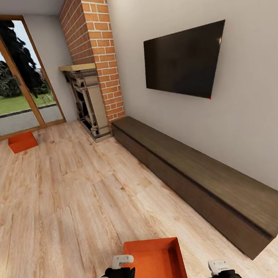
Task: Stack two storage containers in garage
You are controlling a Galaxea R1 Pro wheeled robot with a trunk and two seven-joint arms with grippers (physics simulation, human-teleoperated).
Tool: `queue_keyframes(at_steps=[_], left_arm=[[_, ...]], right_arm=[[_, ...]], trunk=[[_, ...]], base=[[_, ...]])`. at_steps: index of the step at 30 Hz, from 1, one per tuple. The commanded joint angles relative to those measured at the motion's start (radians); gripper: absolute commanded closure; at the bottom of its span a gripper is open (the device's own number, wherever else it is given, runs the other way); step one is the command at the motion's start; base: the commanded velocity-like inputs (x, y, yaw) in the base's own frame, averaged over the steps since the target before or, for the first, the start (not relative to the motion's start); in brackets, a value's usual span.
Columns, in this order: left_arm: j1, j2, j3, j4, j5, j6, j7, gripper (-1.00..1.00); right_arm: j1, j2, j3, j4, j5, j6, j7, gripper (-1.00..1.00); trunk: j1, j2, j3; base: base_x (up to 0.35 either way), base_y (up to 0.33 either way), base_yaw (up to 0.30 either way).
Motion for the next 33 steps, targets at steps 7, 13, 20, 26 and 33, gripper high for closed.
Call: queue_keyframes(at_steps=[7,13,20,26,33], left_arm=[[-0.001,0.000,0.008,-0.002,-0.010,0.009,0.003,-1.00],[-0.014,-0.001,0.009,0.073,-0.005,0.009,0.006,-1.00],[-0.071,0.000,0.012,0.214,-0.001,-0.035,0.008,-1.00],[-0.081,0.003,0.015,0.253,-0.003,-0.060,0.017,-1.00],[-0.084,0.014,0.027,0.276,-0.004,-0.109,0.029,-1.00]], right_arm=[[0.000,0.009,0.013,0.066,-0.002,-0.087,-0.003,-1.00],[-0.010,0.038,0.044,0.092,0.002,-0.099,-0.030,-1.00],[-0.101,0.084,0.068,0.098,0.012,-0.044,-0.128,-1.00],[-0.140,0.112,0.103,0.115,0.041,-0.035,-0.151,-1.00],[-0.183,0.120,0.111,0.233,0.046,-0.049,-0.157,-1.00]], trunk=[[0.000,-0.001,-0.001],[0.000,-0.001,-0.001],[0.000,-0.001,-0.001],[0.000,-0.001,-0.001],[0.000,-0.001,-0.001]], base=[[0.000,0.000,0.000],[0.000,0.000,0.000],[0.000,0.000,0.000],[0.000,0.000,0.000],[0.000,0.000,0.000]])
